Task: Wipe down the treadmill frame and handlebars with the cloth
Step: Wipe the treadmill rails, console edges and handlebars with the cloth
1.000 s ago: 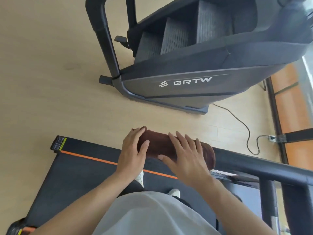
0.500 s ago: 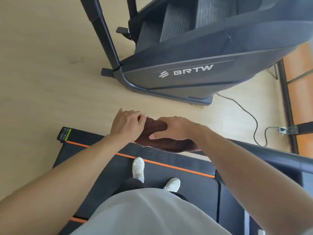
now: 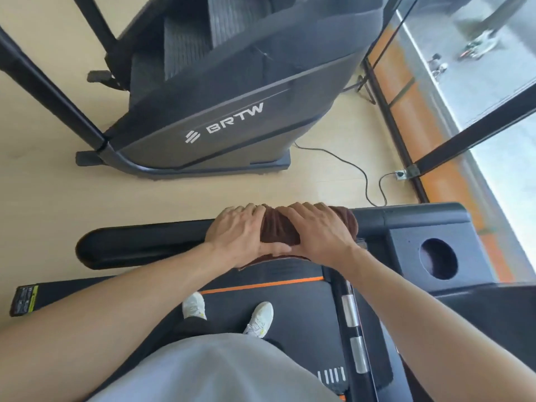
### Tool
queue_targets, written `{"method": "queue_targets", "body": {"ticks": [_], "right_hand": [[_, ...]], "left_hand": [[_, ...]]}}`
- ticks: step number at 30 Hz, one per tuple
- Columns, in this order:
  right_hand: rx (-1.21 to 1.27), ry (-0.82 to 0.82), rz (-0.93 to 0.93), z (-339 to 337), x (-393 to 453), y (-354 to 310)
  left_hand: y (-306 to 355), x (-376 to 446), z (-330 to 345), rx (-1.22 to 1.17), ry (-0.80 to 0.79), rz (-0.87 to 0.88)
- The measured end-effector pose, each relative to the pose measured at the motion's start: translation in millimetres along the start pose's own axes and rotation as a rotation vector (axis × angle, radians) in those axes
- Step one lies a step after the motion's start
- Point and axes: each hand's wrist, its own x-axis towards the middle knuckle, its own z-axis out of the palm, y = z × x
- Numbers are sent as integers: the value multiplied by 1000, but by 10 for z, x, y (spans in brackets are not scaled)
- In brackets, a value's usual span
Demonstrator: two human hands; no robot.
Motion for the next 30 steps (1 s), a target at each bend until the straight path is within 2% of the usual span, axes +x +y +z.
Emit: {"method": "queue_targets", "body": {"ticks": [6, 12, 16, 20, 25, 30], "right_hand": [[91, 66, 234, -66, -541, 710], [141, 0, 427, -111, -920, 1064], [107, -44, 469, -138, -832, 1000], [98, -135, 369, -247, -570, 822], [30, -255, 163, -288, 22, 132], [12, -163, 66, -182, 409, -647]], "left_hand": [[825, 580, 5, -76, -106, 107], [1024, 1004, -175, -194, -423, 212], [1003, 936, -135, -196, -328, 224], [761, 729, -160, -144, -260, 238], [155, 300, -155, -72, -223, 166], [-579, -270, -42, -54, -70, 57]]}}
